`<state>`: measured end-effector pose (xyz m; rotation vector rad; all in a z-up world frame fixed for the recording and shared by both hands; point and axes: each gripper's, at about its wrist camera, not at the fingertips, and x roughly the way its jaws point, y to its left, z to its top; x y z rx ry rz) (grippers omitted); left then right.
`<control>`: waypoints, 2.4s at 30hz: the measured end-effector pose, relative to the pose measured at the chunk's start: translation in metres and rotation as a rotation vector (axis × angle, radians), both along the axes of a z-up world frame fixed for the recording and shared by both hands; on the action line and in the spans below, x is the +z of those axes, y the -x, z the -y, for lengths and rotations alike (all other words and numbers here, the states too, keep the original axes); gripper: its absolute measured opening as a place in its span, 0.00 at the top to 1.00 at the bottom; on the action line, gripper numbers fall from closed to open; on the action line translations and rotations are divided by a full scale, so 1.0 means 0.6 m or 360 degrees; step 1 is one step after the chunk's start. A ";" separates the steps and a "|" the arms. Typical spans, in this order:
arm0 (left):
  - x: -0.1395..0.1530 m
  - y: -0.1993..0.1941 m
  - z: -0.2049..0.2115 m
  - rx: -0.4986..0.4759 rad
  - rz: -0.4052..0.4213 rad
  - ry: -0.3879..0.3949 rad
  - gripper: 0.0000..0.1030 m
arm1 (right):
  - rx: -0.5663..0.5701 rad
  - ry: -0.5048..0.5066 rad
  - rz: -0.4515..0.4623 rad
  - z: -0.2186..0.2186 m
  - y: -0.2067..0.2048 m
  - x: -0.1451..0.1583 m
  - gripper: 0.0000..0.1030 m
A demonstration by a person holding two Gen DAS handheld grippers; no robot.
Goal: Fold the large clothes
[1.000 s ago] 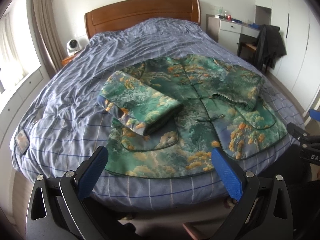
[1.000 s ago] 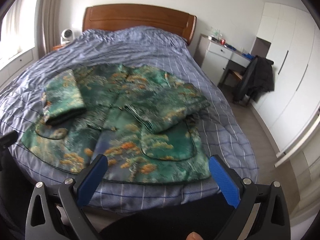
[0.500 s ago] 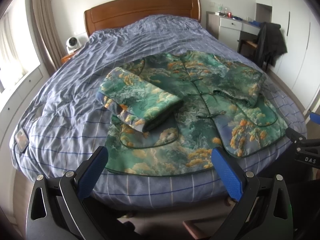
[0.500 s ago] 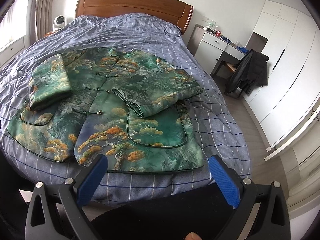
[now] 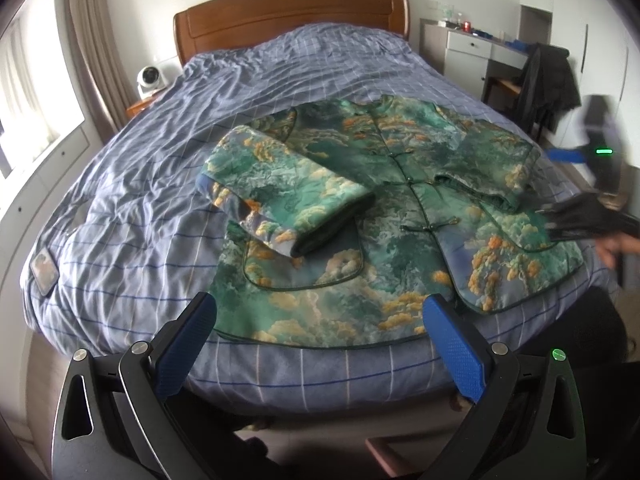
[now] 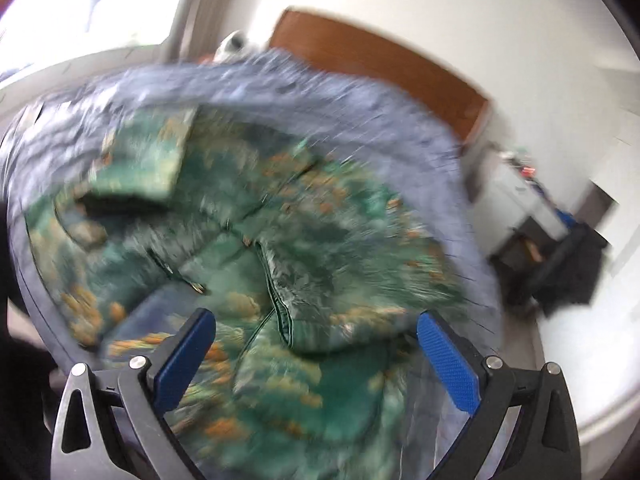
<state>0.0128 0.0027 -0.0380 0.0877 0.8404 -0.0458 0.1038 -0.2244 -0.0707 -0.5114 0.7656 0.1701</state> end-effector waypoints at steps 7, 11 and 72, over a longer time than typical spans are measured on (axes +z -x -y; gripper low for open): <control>-0.004 0.001 -0.019 0.0069 -0.0019 -0.0079 0.00 | -0.0073 -0.0074 -0.0343 0.040 -0.132 -0.127 0.11; -0.015 -0.010 -0.030 0.0101 -0.0057 -0.0081 0.00 | -0.0275 -0.0462 -0.0418 0.099 -0.129 -0.106 0.83; -0.022 -0.264 -0.401 0.0269 0.0016 -0.0004 0.79 | -0.0439 -0.0642 0.0291 0.026 0.159 0.078 0.41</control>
